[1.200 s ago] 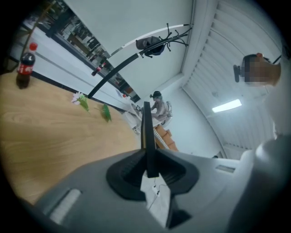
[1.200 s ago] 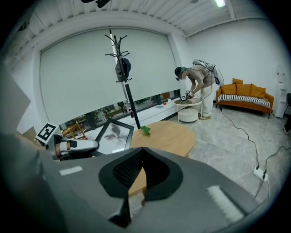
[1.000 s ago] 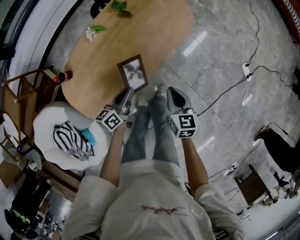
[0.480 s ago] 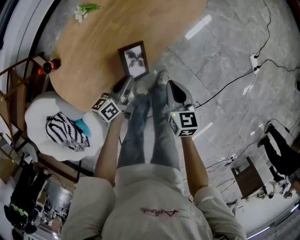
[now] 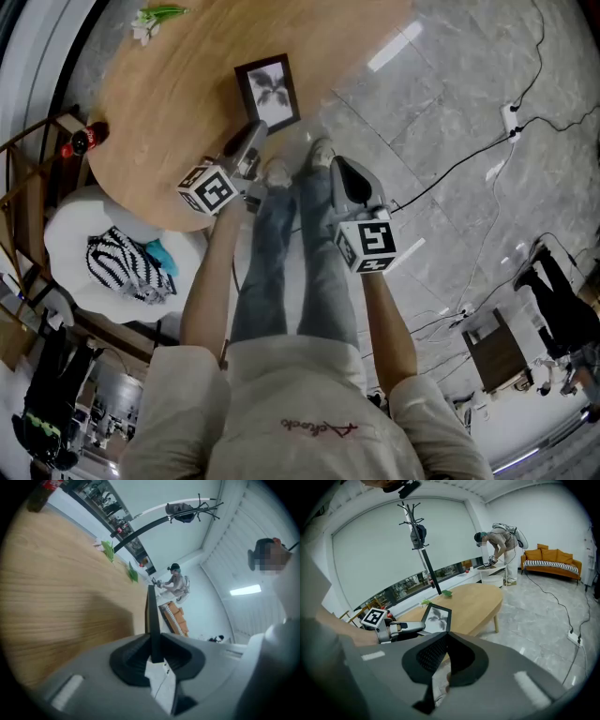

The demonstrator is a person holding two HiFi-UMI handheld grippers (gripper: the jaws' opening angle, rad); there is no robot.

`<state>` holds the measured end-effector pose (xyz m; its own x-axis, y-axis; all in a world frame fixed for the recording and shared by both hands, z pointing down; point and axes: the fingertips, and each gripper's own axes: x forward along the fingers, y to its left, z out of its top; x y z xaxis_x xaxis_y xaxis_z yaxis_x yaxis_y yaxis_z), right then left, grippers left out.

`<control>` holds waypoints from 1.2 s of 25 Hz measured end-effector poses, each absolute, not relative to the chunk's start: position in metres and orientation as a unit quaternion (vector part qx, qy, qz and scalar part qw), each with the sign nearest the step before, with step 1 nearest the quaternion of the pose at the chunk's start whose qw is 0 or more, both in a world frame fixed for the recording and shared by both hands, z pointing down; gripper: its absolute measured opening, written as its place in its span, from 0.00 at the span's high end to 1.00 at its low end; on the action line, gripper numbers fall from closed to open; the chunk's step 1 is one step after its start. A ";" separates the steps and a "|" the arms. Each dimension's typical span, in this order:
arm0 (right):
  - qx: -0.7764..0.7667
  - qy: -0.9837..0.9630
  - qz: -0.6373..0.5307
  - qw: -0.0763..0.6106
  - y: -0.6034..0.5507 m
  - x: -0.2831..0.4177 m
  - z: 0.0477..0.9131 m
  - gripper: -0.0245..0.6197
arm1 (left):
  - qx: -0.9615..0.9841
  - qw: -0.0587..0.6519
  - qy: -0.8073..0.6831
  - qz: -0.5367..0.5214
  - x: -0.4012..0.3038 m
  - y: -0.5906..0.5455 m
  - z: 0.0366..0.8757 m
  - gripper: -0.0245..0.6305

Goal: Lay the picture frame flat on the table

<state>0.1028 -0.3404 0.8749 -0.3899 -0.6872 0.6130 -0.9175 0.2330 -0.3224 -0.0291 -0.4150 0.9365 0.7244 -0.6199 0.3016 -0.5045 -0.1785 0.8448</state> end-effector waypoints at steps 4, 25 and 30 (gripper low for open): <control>0.523 -0.765 0.333 0.174 -0.340 0.106 0.878 0.95 | 0.760 0.536 -0.361 -0.064 -0.023 -0.432 0.945 0.85; 0.514 -0.772 0.334 0.167 -0.341 0.103 0.879 0.95 | 0.806 0.471 -0.340 0.115 -0.006 -0.444 0.976 0.66; 0.513 -0.771 0.337 0.171 -0.337 0.101 0.882 0.95 | 0.836 0.380 -0.314 0.241 -0.001 -0.431 0.990 0.64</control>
